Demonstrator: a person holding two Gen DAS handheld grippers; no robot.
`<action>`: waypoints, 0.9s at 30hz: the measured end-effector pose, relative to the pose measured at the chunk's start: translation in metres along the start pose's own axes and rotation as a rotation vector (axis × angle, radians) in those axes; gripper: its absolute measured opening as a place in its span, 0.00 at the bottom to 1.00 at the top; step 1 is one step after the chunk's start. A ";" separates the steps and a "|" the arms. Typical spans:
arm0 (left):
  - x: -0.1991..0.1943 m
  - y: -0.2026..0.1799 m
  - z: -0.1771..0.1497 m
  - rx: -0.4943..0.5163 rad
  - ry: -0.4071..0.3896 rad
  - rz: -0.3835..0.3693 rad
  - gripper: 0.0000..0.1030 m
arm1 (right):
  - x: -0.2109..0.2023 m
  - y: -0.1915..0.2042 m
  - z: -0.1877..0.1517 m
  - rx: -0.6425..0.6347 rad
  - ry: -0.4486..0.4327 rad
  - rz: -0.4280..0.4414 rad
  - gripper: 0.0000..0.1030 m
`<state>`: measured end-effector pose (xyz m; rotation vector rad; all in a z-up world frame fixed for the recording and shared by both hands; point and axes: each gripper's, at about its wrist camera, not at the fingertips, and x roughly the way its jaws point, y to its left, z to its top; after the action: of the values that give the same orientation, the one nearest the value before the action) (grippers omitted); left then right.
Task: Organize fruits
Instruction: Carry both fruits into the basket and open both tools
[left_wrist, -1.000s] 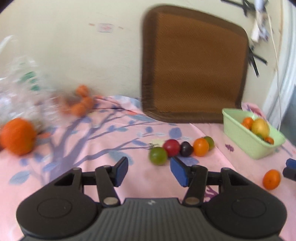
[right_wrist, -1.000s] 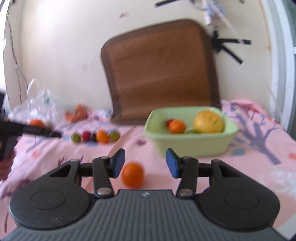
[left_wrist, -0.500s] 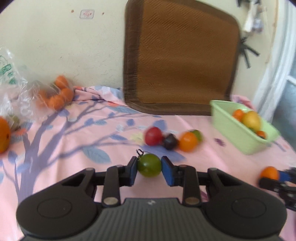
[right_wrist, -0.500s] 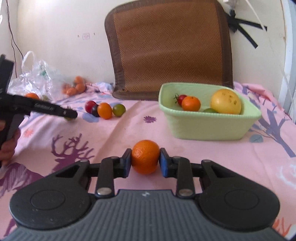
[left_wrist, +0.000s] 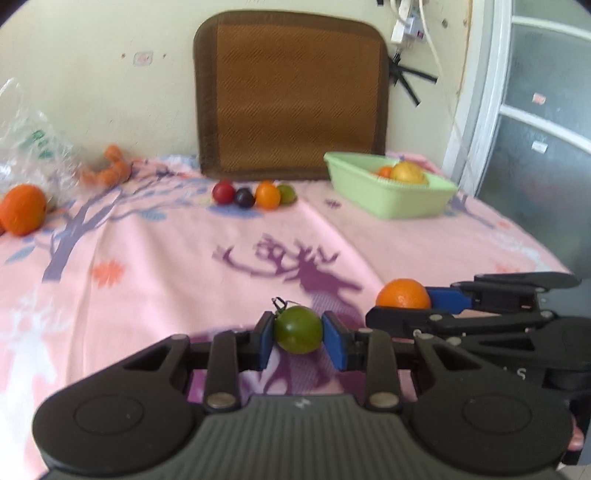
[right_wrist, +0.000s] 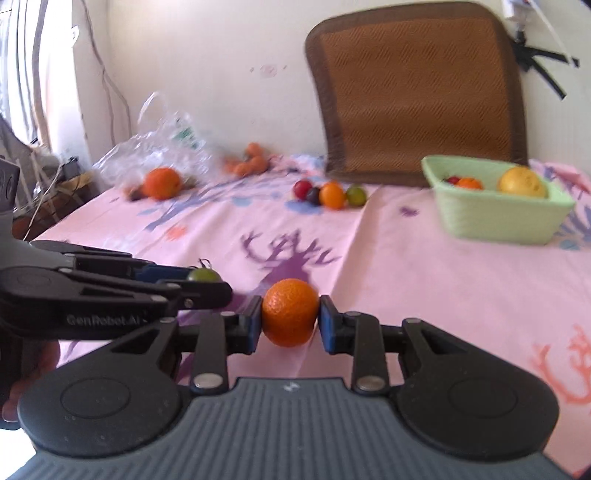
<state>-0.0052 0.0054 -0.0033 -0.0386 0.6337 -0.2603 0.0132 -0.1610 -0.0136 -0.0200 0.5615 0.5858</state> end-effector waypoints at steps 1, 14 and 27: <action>-0.002 0.001 -0.002 -0.001 -0.008 0.003 0.28 | 0.003 0.003 -0.003 -0.003 0.008 -0.005 0.34; -0.014 -0.003 -0.010 0.013 -0.016 0.042 0.46 | -0.019 0.008 -0.018 -0.034 -0.026 -0.058 0.44; 0.004 -0.017 0.061 -0.004 -0.073 -0.131 0.28 | -0.026 -0.036 0.016 0.048 -0.149 -0.086 0.31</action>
<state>0.0299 -0.0147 0.0459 -0.0933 0.5593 -0.3823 0.0229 -0.2019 0.0083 0.0448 0.4277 0.4858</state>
